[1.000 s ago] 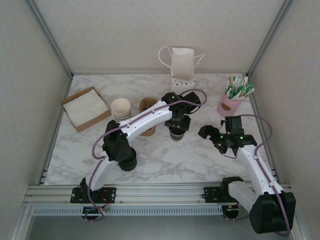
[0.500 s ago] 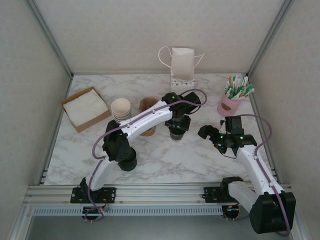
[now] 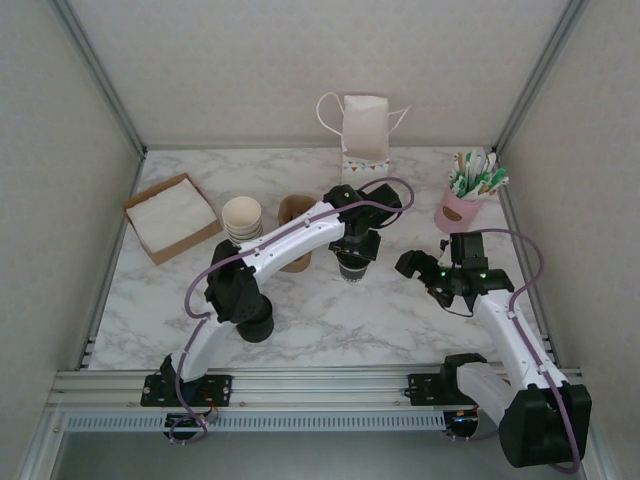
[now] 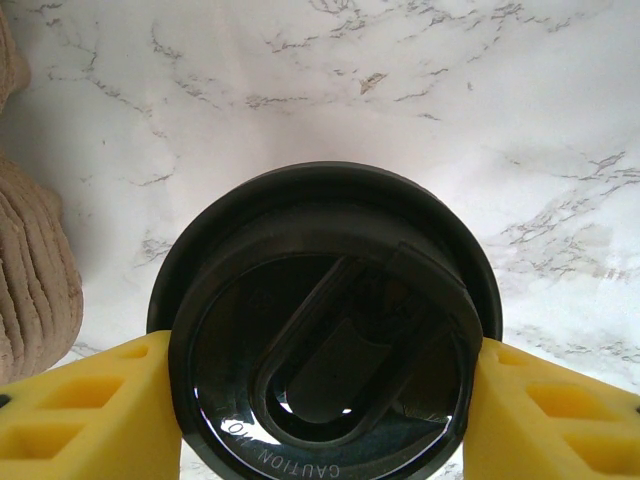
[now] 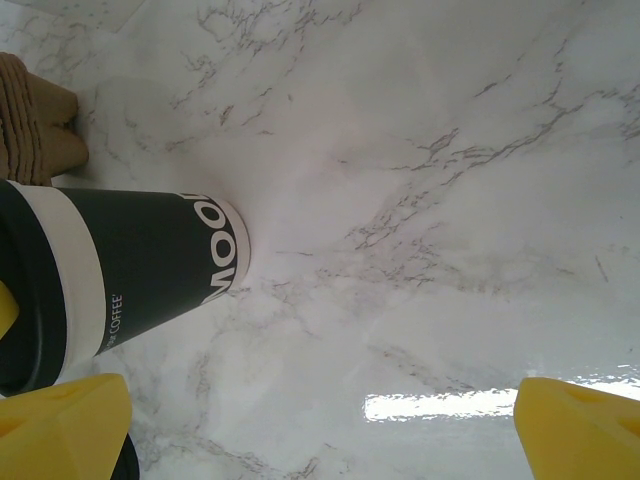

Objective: Pack the takeout coffee

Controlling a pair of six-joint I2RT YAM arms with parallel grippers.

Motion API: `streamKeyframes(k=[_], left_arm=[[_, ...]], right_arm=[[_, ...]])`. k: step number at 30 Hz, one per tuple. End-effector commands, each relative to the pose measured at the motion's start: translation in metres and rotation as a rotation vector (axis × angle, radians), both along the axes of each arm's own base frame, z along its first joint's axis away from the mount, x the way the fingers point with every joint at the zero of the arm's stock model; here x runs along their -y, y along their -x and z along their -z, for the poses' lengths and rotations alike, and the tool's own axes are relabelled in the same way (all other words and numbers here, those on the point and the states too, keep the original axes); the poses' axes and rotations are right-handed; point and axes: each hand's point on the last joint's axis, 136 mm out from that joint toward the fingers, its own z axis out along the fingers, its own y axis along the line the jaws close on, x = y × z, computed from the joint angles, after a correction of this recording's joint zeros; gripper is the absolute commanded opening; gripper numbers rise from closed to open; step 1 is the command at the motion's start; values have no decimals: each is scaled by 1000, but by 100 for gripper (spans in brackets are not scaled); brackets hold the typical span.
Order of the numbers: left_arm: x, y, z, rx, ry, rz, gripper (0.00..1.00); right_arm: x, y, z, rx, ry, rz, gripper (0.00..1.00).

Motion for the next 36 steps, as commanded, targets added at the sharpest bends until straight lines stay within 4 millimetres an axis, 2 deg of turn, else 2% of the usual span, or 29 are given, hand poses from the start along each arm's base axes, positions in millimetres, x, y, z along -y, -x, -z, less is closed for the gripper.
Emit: streamKeyframes(k=[1,14,22,30,36], left_arm=[[3,-5,-12,47,5,9,51],[0,-1,7,12,-26,16,51],[1,3,8,-4,-24,21,51],[-5,5,0,10,-26,8,51],[-6,5,5,6,-36,9,51]], right_arm=[[0,1,0,7,-6,-11,99],[-1,2,2,5,-9,-15,99],[-1,2,3,3,-10,-17,99],[-1,1,5,-1,-12,-16,99],[-2,1,5,-1,-14,-17,99]])
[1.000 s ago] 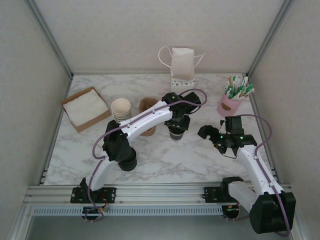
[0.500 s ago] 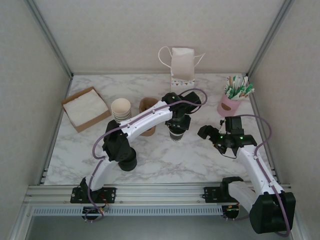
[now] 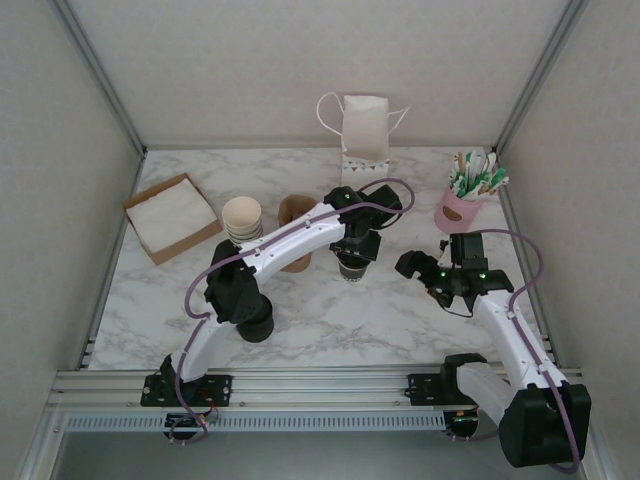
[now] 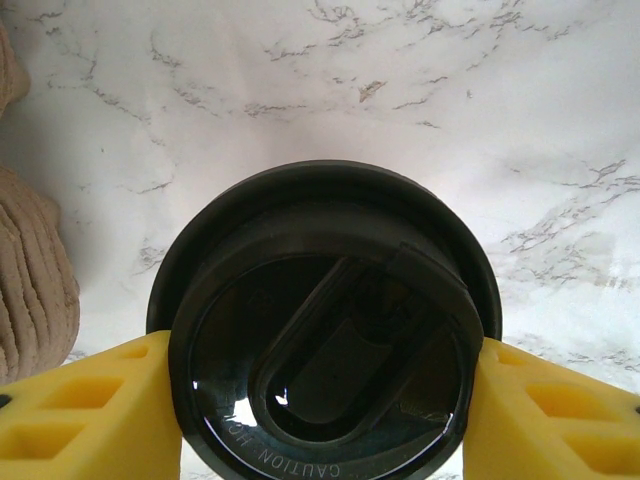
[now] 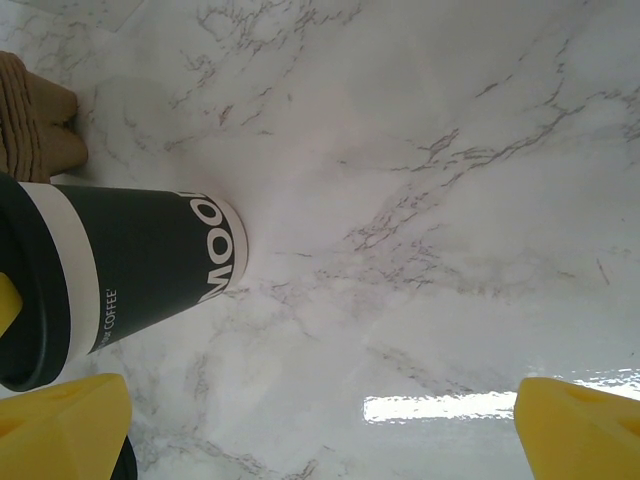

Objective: Pack the takeout coffee

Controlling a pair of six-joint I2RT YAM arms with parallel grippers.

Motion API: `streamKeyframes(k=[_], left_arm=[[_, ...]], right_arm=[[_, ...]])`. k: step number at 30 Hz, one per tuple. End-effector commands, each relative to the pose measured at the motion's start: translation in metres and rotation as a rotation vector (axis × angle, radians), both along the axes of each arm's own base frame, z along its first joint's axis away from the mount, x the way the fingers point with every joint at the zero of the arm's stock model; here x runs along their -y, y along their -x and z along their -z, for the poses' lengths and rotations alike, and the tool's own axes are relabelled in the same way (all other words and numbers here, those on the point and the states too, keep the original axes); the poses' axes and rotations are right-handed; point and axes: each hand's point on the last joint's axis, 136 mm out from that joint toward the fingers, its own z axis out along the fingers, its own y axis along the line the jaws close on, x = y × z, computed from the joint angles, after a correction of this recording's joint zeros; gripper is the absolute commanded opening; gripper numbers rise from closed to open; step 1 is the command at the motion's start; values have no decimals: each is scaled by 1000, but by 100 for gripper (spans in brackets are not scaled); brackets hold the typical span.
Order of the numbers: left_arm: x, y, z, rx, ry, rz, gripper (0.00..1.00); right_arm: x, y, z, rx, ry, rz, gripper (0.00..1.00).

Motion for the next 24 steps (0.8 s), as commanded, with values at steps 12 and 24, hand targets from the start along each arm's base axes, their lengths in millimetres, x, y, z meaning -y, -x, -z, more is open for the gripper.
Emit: streamKeyframes(k=[12,24], left_arm=[[-12,6,-1,2,-51,-1,51],[-16,4,-4,13,-72,-9,51]], right_arm=[[-2,1,3,-2,-13,-16,99],[-3,-1,2,2,-20,-17,99]])
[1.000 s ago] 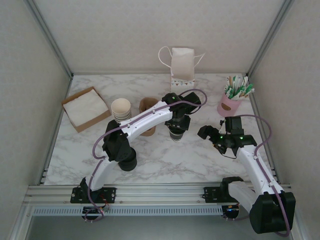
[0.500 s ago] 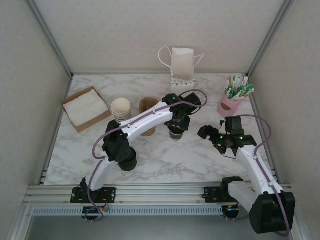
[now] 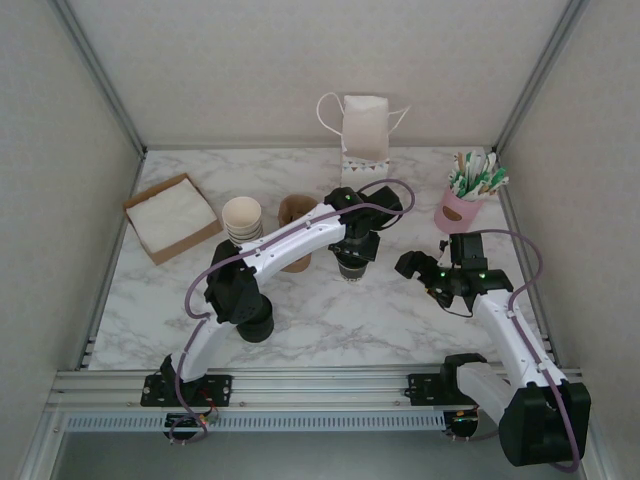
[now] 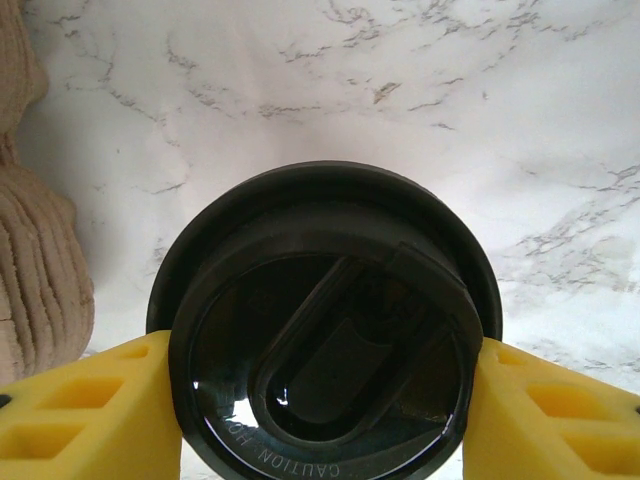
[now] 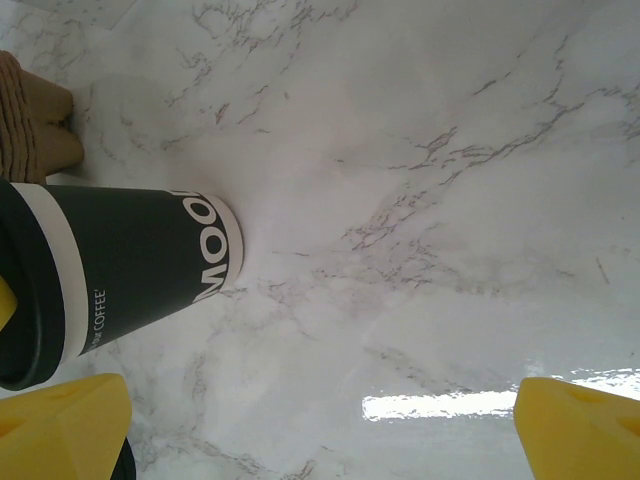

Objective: Pack the takeout coffee

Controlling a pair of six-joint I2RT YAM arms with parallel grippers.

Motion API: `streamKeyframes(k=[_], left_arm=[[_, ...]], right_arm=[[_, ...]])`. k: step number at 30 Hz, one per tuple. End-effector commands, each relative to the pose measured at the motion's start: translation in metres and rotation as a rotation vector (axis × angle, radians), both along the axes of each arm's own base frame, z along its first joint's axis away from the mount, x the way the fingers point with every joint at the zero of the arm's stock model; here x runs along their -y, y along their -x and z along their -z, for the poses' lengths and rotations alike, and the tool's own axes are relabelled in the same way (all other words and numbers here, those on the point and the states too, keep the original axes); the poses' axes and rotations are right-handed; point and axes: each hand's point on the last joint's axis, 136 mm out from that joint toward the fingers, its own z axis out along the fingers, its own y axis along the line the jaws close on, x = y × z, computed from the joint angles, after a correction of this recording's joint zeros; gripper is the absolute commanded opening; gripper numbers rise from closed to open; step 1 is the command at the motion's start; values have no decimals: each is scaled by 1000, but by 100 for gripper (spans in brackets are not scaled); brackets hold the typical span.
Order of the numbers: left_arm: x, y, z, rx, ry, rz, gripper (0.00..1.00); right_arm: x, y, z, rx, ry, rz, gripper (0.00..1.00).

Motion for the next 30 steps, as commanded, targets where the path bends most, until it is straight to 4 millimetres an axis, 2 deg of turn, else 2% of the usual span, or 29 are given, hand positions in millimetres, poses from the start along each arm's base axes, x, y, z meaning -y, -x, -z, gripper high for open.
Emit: streamKeyframes(k=[1,30], left_arm=[[-11,5,-5,-1,-48,-4,51],[-11,13,22,-44,-2,-9,52]], right_arm=[[-3,-1,0,5,-19,-16,99],[-4,1,1,-2,-19,-26,99]])
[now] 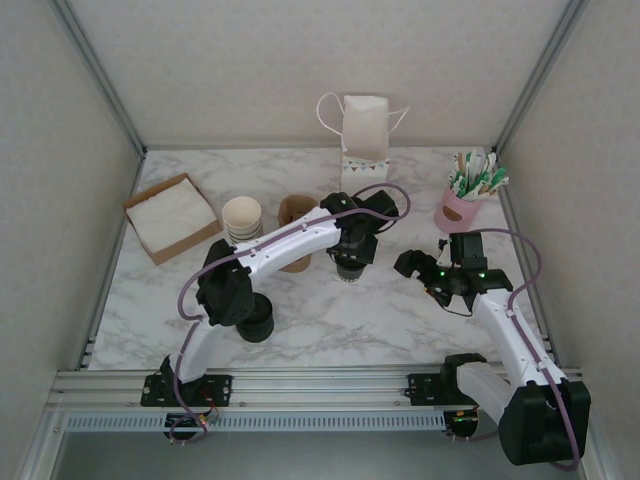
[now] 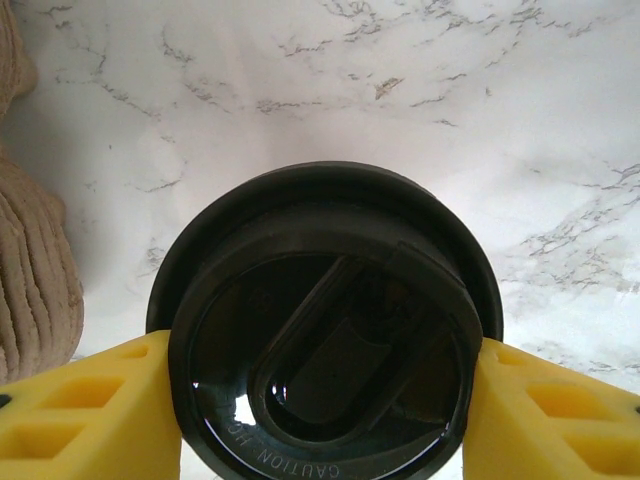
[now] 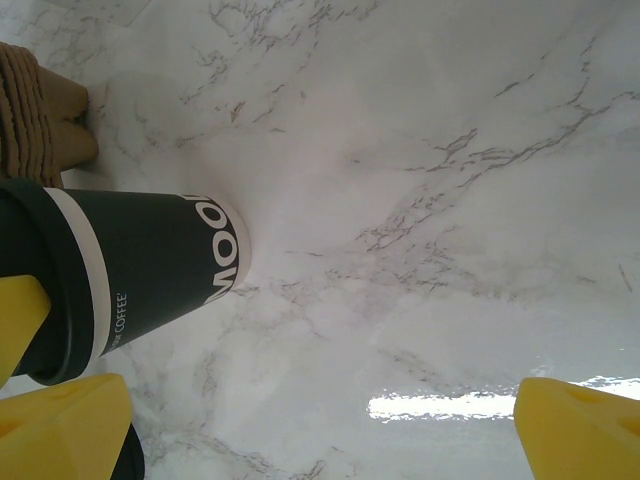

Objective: Pack the takeout coffee

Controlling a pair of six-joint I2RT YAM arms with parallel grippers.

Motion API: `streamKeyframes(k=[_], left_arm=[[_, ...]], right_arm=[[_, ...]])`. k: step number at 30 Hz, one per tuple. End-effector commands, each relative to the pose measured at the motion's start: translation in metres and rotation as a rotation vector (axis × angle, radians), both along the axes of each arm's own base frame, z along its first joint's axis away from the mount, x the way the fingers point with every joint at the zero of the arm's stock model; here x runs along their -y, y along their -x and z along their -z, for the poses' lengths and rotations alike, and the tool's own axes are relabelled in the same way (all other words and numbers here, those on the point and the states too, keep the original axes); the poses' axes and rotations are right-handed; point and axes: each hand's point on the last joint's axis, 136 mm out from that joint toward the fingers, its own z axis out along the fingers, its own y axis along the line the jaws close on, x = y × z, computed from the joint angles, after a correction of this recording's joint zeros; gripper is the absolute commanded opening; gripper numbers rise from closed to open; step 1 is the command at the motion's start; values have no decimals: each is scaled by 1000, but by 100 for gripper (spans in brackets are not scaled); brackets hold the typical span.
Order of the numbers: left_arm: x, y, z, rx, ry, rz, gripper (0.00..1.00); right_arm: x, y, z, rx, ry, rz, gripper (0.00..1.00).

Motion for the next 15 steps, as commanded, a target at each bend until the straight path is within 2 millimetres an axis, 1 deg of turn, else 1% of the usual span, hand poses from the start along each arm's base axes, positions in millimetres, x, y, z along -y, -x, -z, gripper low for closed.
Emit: streamKeyframes(k=[1,7,12,15], left_arm=[[-8,10,14,-57,-28,-7,52],[-4,6,-2,-28,4,-14,57],[-4,4,-14,-6,23,-17,70],[-3,3,-22,8,42,-17,75]], right_arm=[[0,3,2,-9,-1,-11,99],[1,1,-7,3,2,-14,99],[0,0,-16,20,-2,-14,99],[-1,-1,-20,25,-9,-15,99]])
